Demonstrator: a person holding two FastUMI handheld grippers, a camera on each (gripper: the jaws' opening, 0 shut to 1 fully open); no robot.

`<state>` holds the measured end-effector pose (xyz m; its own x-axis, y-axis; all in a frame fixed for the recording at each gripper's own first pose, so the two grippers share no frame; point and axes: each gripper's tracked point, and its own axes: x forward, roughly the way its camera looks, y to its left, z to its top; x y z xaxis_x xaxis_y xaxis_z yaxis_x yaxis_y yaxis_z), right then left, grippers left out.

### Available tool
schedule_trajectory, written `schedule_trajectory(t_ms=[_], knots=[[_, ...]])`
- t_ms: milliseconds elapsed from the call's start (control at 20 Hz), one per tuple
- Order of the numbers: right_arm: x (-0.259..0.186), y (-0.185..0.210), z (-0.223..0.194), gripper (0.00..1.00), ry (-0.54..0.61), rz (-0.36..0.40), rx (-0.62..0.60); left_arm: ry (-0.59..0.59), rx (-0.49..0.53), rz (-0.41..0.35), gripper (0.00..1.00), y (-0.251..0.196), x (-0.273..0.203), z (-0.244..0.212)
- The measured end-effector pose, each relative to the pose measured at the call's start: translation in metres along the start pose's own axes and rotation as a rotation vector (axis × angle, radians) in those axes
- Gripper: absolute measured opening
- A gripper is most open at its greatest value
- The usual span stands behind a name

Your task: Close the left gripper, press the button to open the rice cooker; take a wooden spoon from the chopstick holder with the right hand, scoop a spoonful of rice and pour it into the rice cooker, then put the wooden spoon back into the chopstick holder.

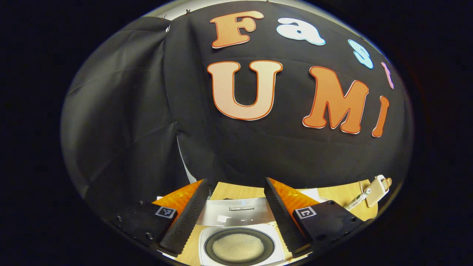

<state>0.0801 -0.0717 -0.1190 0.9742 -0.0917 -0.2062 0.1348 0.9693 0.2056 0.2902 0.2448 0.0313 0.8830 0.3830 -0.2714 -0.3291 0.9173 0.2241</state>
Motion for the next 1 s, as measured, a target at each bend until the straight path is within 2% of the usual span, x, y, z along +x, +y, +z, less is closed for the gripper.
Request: schedule_trajectory(t_ms=[300,500,700,1000], knots=[[-0.007,0.016,0.011,0.95,-0.015,0.056,0.003,0.0,-0.001,-0.013,1.0,-0.005,-0.046,-0.037],[-0.015,0.024,0.016,0.95,-0.037,0.092,-0.027,0.049,-0.013,-0.044,1.0,-0.013,-0.074,-0.097],[-0.019,0.031,0.012,0.95,-0.023,0.125,-0.051,0.09,-0.021,-0.042,1.0,-0.016,-0.088,-0.169],[-0.026,0.035,0.0,0.95,0.001,0.151,-0.088,0.071,-0.053,-0.014,1.0,-0.011,-0.102,-0.208]])
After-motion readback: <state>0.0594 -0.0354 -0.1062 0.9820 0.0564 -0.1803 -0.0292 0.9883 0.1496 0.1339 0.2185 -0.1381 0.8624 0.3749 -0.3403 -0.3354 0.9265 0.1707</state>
